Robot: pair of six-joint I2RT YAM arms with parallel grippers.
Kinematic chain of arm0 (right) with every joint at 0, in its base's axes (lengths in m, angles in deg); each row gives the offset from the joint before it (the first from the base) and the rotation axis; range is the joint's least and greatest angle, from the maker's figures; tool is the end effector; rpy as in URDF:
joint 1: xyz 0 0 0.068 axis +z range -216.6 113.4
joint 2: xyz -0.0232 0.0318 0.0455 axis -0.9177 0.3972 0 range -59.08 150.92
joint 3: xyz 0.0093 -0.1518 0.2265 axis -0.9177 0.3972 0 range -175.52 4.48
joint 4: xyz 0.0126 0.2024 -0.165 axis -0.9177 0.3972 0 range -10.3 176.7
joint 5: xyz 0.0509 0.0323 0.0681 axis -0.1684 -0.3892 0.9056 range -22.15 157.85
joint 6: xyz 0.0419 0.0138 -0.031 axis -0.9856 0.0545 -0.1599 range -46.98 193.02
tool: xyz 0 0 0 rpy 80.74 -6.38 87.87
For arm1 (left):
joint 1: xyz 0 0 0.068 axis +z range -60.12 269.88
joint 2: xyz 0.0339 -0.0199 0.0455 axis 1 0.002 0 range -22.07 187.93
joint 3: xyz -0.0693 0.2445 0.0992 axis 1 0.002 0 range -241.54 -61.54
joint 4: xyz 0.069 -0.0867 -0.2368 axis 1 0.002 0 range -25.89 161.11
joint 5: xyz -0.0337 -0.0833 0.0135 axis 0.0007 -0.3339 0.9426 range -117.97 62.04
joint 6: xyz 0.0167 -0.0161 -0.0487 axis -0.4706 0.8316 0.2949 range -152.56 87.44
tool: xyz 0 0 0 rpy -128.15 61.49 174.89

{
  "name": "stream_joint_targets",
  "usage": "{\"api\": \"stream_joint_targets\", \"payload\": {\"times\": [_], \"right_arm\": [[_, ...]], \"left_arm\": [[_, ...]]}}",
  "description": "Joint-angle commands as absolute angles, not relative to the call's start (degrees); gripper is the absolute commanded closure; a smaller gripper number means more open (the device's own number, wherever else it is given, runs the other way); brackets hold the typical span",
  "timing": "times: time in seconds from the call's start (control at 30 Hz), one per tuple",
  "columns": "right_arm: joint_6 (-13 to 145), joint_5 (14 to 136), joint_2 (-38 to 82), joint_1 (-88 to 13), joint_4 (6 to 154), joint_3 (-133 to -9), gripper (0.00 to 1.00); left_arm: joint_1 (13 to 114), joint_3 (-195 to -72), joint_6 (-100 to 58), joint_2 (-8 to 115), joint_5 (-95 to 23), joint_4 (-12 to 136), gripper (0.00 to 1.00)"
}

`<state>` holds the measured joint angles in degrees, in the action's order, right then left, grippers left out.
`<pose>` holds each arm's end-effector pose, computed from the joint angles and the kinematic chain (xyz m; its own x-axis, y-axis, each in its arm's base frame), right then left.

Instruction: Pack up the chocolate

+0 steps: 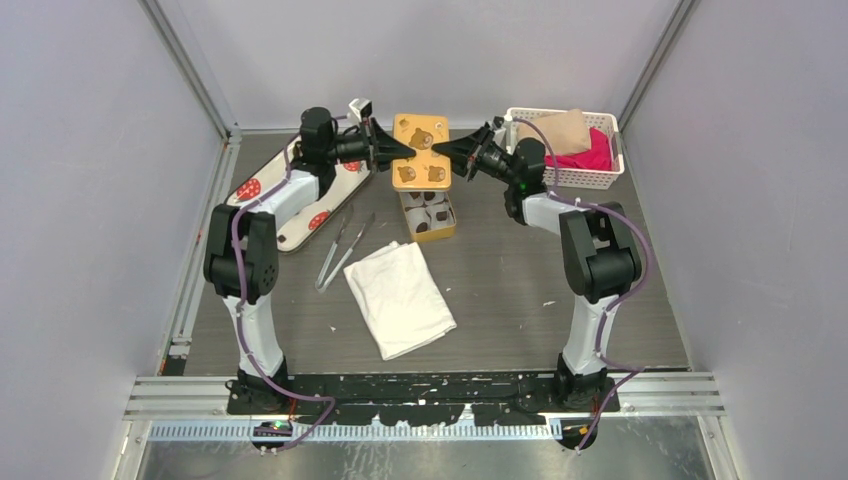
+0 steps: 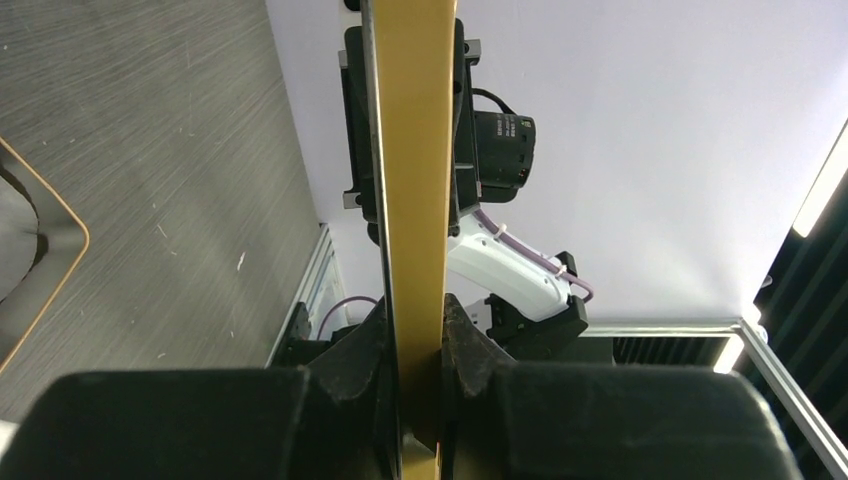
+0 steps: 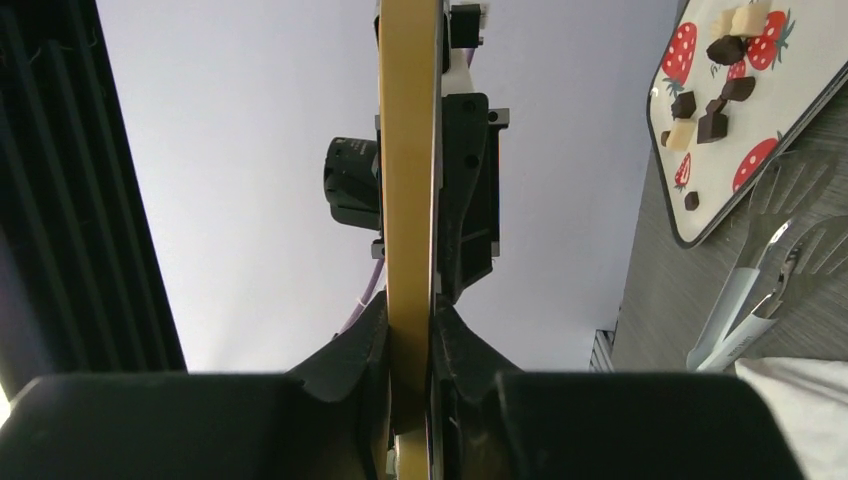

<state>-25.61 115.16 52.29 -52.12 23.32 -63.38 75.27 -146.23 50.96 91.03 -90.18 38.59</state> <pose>0.4106 0.1331 0.2560 -0.8859 0.4636 -0.0155 -0.0836 -0.1267 0.9884 0.4352 -0.1460 0.2879 -0.9719 -0.2253 -0.0683 0.0612 0.0383 -0.9974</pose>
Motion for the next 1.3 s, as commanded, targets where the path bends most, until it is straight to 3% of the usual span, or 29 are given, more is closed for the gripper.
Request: {"api": "stream_joint_targets", "payload": {"times": [0.0, 0.23, 0.33, 0.53, 0.87, 1.0, 1.1, 1.17, 1.27], "right_arm": [[-28.95, 117.25, 52.37, -51.31, 14.45, -66.54, 0.97], [-24.20, 118.63, 50.61, -52.78, 20.96, -67.26, 0.99], [-19.11, 119.40, 48.33, -53.83, 26.74, -67.45, 0.99], [-11.86, 120.71, 46.04, -54.36, 35.90, -68.20, 0.99], [-11.79, 121.78, 44.56, -54.55, 35.86, -68.65, 0.99], [-3.74, 122.60, 44.03, -55.16, 47.25, -70.81, 0.99], [13.11, 120.45, 44.36, -55.26, 72.27, -77.42, 0.99], [22.34, 117.93, 45.87, -55.10, 85.93, -82.90, 0.99], [25.01, 118.42, 50.01, -55.00, 90.34, -87.24, 0.99]], "left_arm": [[75.38, -145.89, 49.44, 87.55, -90.13, 37.02, 0.89], [76.36, -145.77, 42.97, 85.54, -89.67, 45.70, 0.48], [76.93, -146.32, 38.55, 84.52, -89.53, 51.60, 0.39], [77.32, -146.76, 32.18, 83.95, -89.17, 60.58, 0.26], [78.00, -149.44, 22.47, 84.53, -87.86, 74.30, 0.20], [80.15, -151.02, 20.20, 84.22, -88.20, 77.59, 0.19], [83.15, -150.42, 20.25, 83.90, -89.07, 77.66, 0.19], [84.78, -149.63, 19.39, 83.48, -87.77, 78.78, 0.03], [84.56, -149.02, 14.99, 82.69, -82.44, 81.82, 0.00]]}}
